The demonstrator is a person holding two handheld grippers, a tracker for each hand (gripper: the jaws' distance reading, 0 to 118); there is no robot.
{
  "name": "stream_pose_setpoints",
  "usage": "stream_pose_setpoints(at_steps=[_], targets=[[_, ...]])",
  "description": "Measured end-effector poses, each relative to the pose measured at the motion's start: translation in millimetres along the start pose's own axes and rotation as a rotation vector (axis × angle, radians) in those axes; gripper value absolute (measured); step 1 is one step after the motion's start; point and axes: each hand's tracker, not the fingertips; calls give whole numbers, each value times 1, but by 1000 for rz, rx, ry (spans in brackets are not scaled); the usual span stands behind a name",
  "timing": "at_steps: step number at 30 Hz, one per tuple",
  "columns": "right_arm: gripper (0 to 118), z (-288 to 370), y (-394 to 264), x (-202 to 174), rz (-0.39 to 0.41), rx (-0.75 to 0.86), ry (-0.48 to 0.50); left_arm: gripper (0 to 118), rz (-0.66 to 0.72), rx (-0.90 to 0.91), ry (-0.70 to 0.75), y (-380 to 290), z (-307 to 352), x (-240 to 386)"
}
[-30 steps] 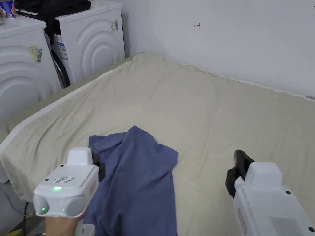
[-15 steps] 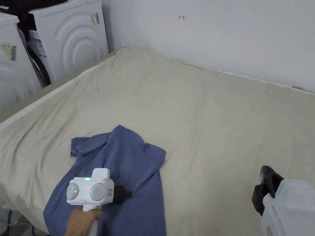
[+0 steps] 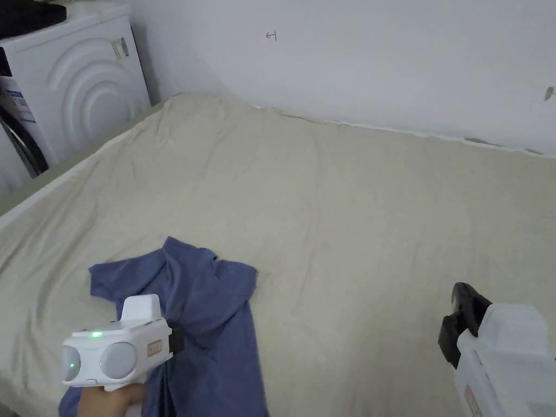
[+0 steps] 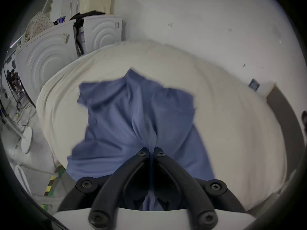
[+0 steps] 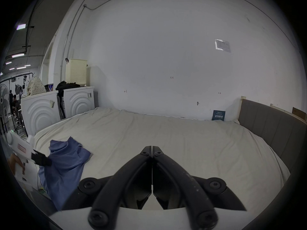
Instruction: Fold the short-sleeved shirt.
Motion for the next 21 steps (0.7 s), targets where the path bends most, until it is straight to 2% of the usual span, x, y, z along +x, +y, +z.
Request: stream_pose_setpoints(at_steps=[4, 11, 21], targets=[[2, 13, 4, 14, -16, 27, -15, 5, -41, 103, -99, 30, 49, 33], [2, 44, 9, 48, -43, 75, -71, 5, -216, 293, -276, 98, 122, 132], [2, 94, 8, 115, -58, 120, -236, 5, -434, 379, -529, 127, 147, 298]])
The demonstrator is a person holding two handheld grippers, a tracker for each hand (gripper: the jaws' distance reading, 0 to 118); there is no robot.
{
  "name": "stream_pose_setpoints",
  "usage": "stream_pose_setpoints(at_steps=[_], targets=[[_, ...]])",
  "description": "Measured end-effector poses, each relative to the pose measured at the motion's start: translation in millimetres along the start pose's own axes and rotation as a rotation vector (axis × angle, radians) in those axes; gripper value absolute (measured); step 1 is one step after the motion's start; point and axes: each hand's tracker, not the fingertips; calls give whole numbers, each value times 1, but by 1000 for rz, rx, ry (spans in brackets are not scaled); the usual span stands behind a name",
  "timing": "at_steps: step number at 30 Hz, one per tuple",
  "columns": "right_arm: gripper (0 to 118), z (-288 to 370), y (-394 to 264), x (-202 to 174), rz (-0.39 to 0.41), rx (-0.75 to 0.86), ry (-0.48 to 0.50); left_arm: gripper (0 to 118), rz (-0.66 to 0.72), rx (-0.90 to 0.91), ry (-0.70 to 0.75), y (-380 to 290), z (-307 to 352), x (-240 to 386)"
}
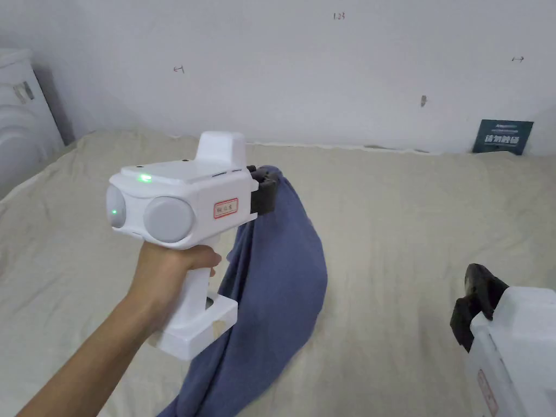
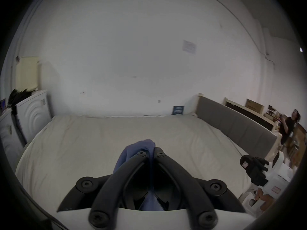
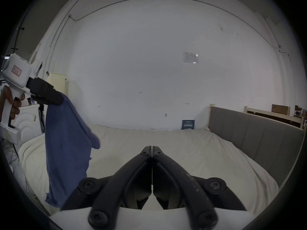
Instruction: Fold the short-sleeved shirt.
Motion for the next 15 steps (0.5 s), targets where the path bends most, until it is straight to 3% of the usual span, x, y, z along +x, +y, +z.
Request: stream_pose_setpoints(at_steps=[8, 15], targets=[[2, 22, -4, 52, -9, -9, -133, 5, -1, -82, -224, -13, -65, 85], [2, 28, -16, 73, -13, -47, -187, 5, -14, -328, -292, -103, -115, 116]])
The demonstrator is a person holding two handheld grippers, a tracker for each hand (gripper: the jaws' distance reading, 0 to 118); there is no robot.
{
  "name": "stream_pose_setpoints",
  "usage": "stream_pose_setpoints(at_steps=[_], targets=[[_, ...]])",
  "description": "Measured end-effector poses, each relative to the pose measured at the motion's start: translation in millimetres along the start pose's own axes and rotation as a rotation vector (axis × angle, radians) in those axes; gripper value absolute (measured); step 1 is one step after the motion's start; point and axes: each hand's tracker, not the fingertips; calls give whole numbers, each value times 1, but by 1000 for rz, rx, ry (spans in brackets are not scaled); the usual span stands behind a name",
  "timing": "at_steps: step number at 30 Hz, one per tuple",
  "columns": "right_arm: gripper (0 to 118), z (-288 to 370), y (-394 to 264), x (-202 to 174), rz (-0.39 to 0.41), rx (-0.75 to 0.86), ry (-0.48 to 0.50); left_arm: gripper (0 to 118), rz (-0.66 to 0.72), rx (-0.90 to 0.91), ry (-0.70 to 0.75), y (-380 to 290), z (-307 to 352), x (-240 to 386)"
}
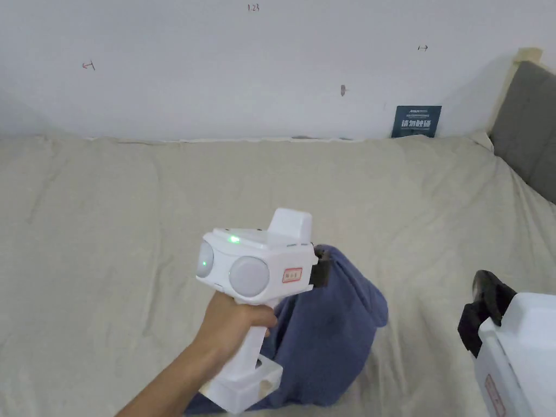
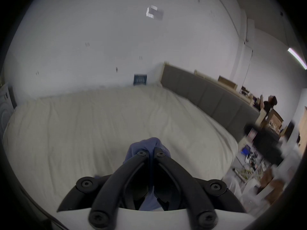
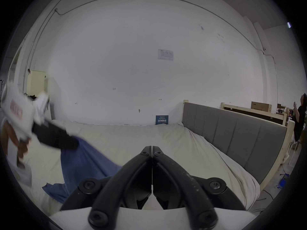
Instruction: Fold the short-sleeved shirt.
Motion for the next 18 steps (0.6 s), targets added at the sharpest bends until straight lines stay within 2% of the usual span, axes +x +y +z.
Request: stream_pose_setpoints(at_steps=[6, 13, 15, 16, 17, 18], targets=[[2, -2, -12, 0, -13, -34, -2, 5, -40, -249, 39, -82, -65, -3], [2, -5, -19, -6, -8, -65, 16, 6, -96, -400, 125, -135, -103, -8], [2, -4, -17, -8, -8, -64, 19, 19, -97, -351, 124, -134, -95, -7], [2, -4, -16, -9, -6, -61, 20, 35, -91, -332, 117, -129, -88, -5], [2, -4, -15, -9, -4, -59, 20, 70, -83, -308, 116, -125, -82, -5], [2, -4, -14, -10, -3, -57, 21, 95, -77, -291, 125, -120, -76, -4]])
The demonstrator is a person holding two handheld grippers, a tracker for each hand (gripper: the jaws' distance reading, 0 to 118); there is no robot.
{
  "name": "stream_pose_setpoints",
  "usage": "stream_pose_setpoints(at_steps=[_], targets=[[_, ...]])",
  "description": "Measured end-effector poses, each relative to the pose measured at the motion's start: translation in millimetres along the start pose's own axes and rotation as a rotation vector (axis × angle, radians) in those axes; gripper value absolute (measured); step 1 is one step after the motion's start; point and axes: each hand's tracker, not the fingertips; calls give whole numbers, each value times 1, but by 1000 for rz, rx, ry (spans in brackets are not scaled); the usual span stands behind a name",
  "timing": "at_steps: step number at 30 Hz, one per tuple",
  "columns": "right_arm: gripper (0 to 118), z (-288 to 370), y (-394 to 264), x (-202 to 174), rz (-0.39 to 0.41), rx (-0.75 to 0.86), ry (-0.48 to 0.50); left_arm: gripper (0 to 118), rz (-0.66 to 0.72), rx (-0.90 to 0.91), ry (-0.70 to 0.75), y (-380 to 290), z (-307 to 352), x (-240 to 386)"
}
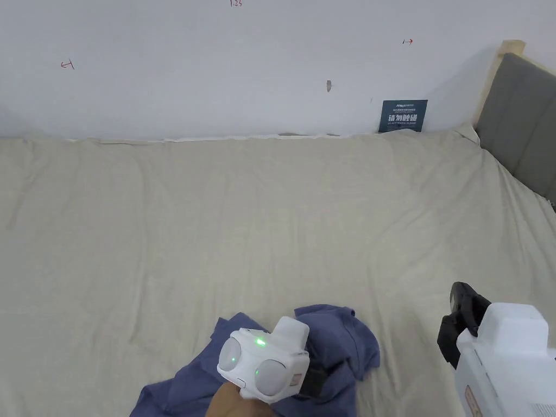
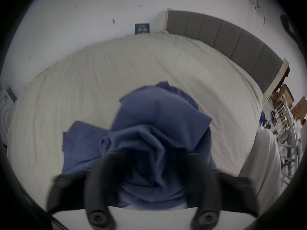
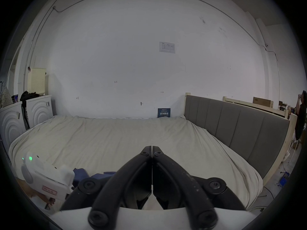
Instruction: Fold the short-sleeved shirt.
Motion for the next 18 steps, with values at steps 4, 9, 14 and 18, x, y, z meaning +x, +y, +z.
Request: stream_pose_setpoints(at_steps=[4, 9, 14, 18], targets=[[2, 1, 8, -5, 4, 16, 2, 113, 47, 212, 52, 14, 49, -9], [2, 5, 23, -12, 10, 47, 14, 112, 37, 454, 166, 26, 121, -26], [2, 9, 38, -21, 16, 88, 24, 112, -5, 687, 358, 22, 178, -41], [2, 10, 49, -29, 24, 118, 31, 111, -9, 771, 504, 10, 201, -54]])
